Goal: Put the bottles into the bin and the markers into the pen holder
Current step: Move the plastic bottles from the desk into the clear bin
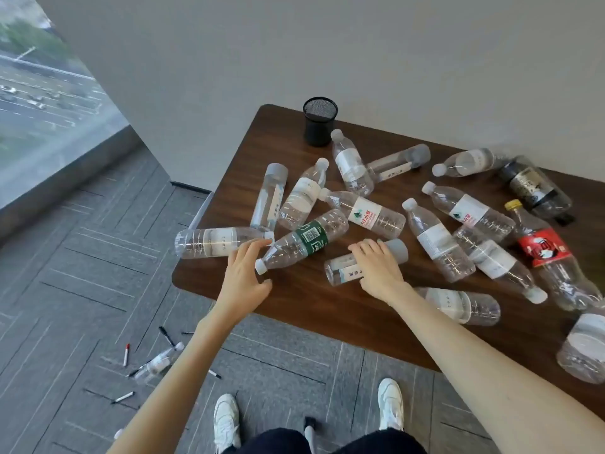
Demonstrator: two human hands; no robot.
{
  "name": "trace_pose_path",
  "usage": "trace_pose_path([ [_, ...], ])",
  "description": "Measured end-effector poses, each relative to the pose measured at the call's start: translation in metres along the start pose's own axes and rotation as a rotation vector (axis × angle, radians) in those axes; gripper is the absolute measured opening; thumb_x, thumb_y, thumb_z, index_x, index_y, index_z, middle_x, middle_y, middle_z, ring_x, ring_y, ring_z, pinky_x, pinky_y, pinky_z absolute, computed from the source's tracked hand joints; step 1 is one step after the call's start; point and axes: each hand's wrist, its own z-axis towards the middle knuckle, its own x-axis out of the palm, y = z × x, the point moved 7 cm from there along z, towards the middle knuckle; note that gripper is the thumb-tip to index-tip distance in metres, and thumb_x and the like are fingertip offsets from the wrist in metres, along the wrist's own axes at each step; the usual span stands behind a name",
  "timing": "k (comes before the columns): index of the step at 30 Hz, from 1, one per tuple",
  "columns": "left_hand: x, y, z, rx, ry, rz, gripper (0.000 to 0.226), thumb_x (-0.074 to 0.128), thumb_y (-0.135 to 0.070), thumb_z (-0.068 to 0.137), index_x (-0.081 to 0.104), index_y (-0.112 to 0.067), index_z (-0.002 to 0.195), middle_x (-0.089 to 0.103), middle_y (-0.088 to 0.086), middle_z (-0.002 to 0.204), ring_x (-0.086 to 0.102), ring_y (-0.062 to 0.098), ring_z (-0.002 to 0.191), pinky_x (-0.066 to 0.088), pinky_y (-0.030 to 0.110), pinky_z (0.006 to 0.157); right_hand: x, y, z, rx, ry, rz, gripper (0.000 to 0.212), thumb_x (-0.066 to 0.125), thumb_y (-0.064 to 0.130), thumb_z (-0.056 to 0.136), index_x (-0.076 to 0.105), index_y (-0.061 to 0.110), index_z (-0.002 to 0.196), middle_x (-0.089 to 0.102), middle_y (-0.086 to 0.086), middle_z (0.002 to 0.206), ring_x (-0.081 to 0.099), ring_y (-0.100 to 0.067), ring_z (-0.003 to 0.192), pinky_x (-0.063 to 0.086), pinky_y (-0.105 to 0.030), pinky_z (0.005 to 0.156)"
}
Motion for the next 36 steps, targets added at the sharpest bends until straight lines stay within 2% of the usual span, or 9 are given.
trace_pose_path([
  [4,0.022,-0.013,0.013,0.047,-0.013,0.149,0.085,0.068,-0.006,0.069,0.035,-0.032,0.143,0.035,-0.007,0.147,0.027,0.023,0.134,0.027,0.044,0.11,-0.005,-0.003,0.002,-0.073,-0.142,0.047,0.058,0.069,0.018,0.08,0.045,0.018,0.133,0.054,-0.001,0.127,0.048,-0.022,0.123,0.028,-0.035,0.115],
  [11,0.046,-0.051,0.029,-0.05,-0.087,0.221,0.088,0.061,-0.002,0.068,0.031,-0.033,0.144,0.03,-0.004,0.15,0.023,0.029,0.136,0.026,0.051,0.11,-0.057,-0.025,-0.003,-0.142,-0.276,0.219,0.063,0.066,0.033,0.084,0.04,0.018,0.14,0.046,-0.006,0.136,0.049,-0.026,0.123,0.039,-0.037,0.103],
  [14,0.051,-0.064,0.034,-0.137,-0.107,0.259,0.085,0.06,-0.003,0.07,0.028,-0.029,0.145,0.032,0.0,0.149,0.024,0.031,0.135,0.025,0.052,0.109,-0.079,-0.036,-0.009,-0.104,-0.306,0.276,0.06,0.064,0.043,0.084,0.042,0.017,0.133,0.05,-0.006,0.126,0.059,-0.027,0.109,0.046,-0.035,0.078],
  [16,0.057,-0.07,0.041,-0.166,-0.092,0.317,0.081,0.063,-0.01,0.074,0.027,-0.027,0.145,0.033,0.003,0.147,0.026,0.032,0.135,0.025,0.053,0.109,-0.085,-0.049,-0.011,0.007,-0.274,0.385,0.058,0.061,0.051,0.085,0.041,0.015,0.127,0.053,-0.005,0.119,0.061,-0.026,0.101,0.04,-0.031,0.066],
  [20,0.073,-0.072,0.065,-0.143,-0.012,0.485,0.089,0.075,-0.027,0.072,0.026,-0.022,0.146,0.038,0.006,0.14,0.034,0.032,0.13,0.029,0.047,0.107,-0.071,-0.078,-0.009,0.25,-0.176,0.682,0.064,0.06,0.056,0.085,0.041,0.012,0.127,0.059,-0.005,0.117,0.064,-0.025,0.101,0.048,-0.032,0.071],
  [26,0.09,-0.065,0.086,-0.121,0.054,0.718,0.094,0.082,-0.048,0.063,0.034,-0.015,0.136,0.043,0.01,0.128,0.042,0.03,0.12,0.039,0.039,0.098,-0.051,-0.095,-0.008,0.433,-0.119,0.853,0.065,0.061,0.06,0.079,0.045,0.015,0.124,0.062,-0.002,0.11,0.063,-0.021,0.096,0.055,-0.041,0.08],
  [29,0.099,-0.055,0.088,-0.115,0.084,0.763,0.089,0.081,-0.044,0.067,0.034,-0.013,0.135,0.043,0.011,0.128,0.045,0.031,0.118,0.041,0.04,0.095,-0.045,-0.094,-0.007,0.485,-0.113,0.871,0.061,0.062,0.059,0.08,0.045,0.015,0.119,0.061,-0.002,0.107,0.062,-0.019,0.093,0.052,-0.035,0.074],
  [32,0.106,-0.053,0.085,-0.111,0.096,0.766,0.07,0.076,-0.032,0.073,0.041,-0.011,0.129,0.049,0.012,0.126,0.048,0.032,0.115,0.042,0.043,0.091,-0.037,-0.091,-0.007,0.521,-0.104,0.896,0.062,0.062,0.059,0.081,0.044,0.016,0.121,0.06,0.0,0.108,0.062,-0.015,0.092,0.048,-0.029,0.07],
  [36,0.094,-0.059,0.08,-0.155,0.048,0.585,0.064,0.072,-0.035,0.07,0.045,-0.014,0.125,0.052,0.008,0.119,0.05,0.03,0.11,0.044,0.043,0.088,-0.035,-0.082,-0.005,0.543,-0.095,0.938,0.063,0.062,0.061,0.081,0.044,0.018,0.123,0.059,0.001,0.11,0.061,-0.013,0.092,0.054,-0.032,0.075],
])
